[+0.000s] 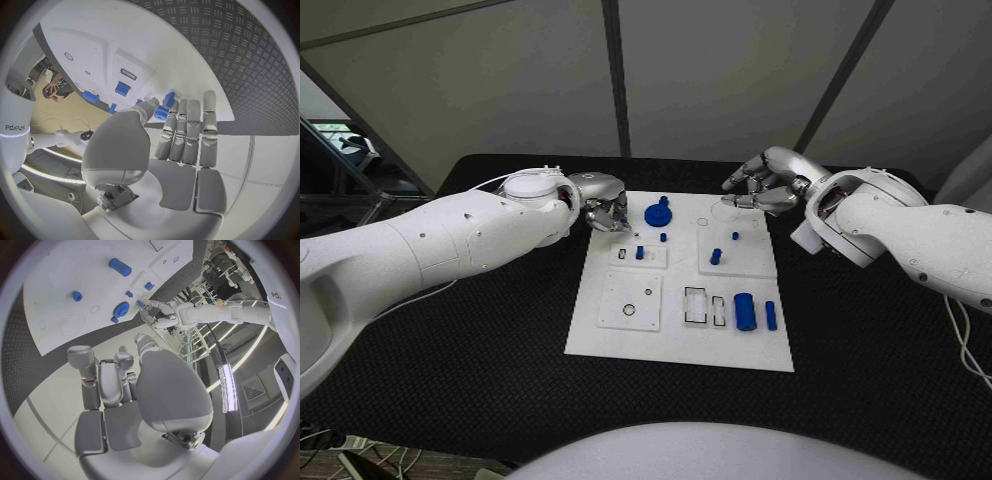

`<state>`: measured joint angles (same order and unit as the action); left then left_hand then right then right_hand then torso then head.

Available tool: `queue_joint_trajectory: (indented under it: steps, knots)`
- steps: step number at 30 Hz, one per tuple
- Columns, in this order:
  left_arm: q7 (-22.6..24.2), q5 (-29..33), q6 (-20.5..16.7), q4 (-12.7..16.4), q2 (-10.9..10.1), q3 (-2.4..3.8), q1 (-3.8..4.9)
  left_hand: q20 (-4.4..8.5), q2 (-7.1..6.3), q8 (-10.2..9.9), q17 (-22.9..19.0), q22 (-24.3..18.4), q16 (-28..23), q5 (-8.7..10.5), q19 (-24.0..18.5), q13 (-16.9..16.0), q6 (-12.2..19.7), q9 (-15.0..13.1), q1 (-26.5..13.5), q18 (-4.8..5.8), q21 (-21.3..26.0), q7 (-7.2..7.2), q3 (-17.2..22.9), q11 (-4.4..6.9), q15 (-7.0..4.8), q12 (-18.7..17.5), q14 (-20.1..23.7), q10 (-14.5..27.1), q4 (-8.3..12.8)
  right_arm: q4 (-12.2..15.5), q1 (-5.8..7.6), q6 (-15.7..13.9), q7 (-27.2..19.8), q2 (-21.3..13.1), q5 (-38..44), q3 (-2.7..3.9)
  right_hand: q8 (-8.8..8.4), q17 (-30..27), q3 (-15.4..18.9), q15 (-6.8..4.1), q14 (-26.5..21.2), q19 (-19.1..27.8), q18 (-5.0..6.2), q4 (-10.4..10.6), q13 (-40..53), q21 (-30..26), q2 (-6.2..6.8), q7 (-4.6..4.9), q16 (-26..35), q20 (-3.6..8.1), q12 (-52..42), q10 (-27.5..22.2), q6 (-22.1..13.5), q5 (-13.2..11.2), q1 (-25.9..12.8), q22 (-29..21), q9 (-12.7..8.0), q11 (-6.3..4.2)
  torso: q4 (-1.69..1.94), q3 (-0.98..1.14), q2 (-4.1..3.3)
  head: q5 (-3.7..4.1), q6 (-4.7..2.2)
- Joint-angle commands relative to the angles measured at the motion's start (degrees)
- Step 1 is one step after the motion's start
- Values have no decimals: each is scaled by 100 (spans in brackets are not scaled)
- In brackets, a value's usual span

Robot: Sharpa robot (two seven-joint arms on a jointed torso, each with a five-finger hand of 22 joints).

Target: Assemble the parts on the task board

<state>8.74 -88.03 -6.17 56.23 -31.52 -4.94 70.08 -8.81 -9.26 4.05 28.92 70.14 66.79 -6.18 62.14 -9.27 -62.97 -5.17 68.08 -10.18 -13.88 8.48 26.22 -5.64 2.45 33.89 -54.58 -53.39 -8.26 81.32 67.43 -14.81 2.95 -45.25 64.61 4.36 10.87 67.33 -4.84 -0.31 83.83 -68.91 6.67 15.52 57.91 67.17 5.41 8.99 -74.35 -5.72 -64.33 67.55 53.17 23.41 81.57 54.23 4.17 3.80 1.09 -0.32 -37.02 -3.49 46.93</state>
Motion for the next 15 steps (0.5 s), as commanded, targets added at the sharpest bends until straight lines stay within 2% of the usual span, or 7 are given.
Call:
queue_joint_trajectory:
  steps: [1, 15]
  knots:
    - [-190, -47, 208, -16, 9, 3, 8, 14, -16, 10, 10, 0, 31, -24, 42, -10, -41, -8, -63, -30, 13, -16, -8, 15, -8, 33, -35, -37, -42, 15, 7, 15, -42, -5, -12, 4, 37, -1, -23, -40, 186, -15, 57, 7, -3, -38, -40, -19, 25, 16, -20, 2, -7, 19, -34, -5, -6, -6, 2, -1, -2, 9, 4]
    - [-307, -70, 404, -52, 13, 3, 8, 24, -66, 2, 21, 4, 51, -19, 64, -27, -51, -17, -88, -27, 16, -20, -79, 21, -14, 55, -43, -37, -86, 22, 7, 8, -36, -12, -12, 4, 37, -1, -23, -40, 186, -15, 57, 7, -3, -38, -40, -19, 25, 16, -20, 2, -7, 19, -34, -5, -6, -6, 4, -3, 2, 13, 8]
